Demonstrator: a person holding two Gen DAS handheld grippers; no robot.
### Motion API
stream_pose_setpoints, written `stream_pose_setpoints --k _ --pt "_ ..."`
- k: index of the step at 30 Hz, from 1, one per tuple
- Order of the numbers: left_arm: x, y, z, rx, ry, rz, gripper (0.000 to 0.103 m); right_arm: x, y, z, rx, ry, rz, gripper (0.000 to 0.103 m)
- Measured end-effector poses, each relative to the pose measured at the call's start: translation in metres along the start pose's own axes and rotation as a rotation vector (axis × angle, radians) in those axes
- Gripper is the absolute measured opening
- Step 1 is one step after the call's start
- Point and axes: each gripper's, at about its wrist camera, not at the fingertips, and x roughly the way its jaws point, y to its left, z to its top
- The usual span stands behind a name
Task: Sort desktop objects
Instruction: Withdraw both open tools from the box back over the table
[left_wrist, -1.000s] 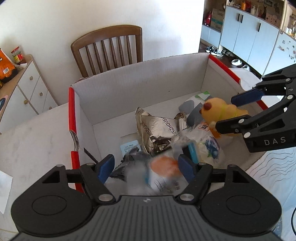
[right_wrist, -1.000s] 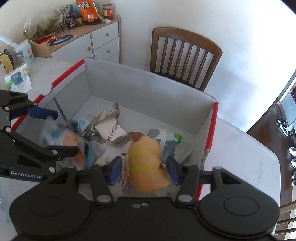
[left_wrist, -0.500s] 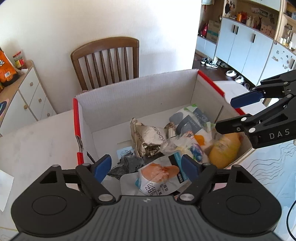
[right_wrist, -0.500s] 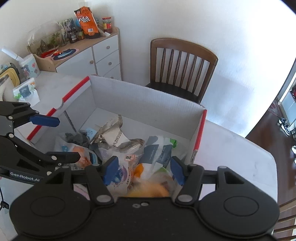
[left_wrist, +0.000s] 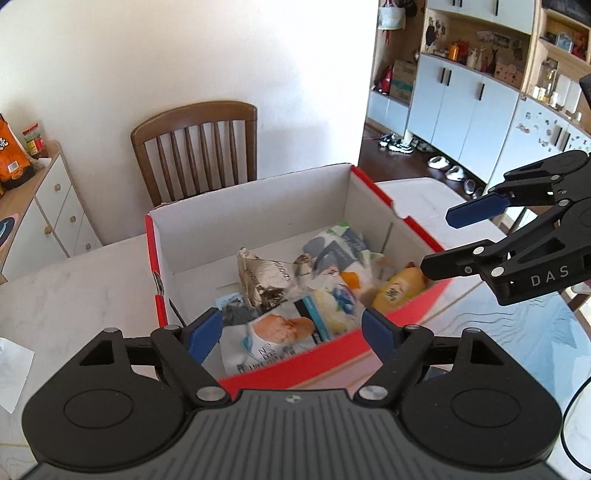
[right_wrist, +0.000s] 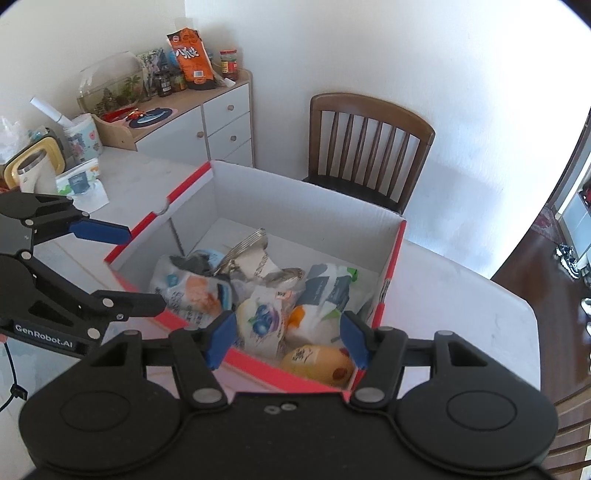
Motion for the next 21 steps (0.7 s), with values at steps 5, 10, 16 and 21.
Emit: stream_pose_setpoints --k 5,10,16,21 --pt "-0.017 -0.005 -0.012 0.004 -0.013 -0.014 0.082 -0.016 0.009 -0.014 -0.003 -0.005 0.002 0.062" --pt "-0.033 -0.014 -0.024 0.034 -0.032 -0.037 0.082 -0.027 0.018 -0.028 -0.004 -0.004 0.017 0.062" --pt "-0.047 -0.025 -0.042 0.069 -0.041 -0.070 0.088 -0.039 0.029 -0.046 0.008 -0.015 0.030 0.064" --pt "-0.055 -0.029 -0.064 0.062 -0.038 -0.090 0.102 -0.040 0.037 -0.066 0.018 -0.006 0.021 0.065"
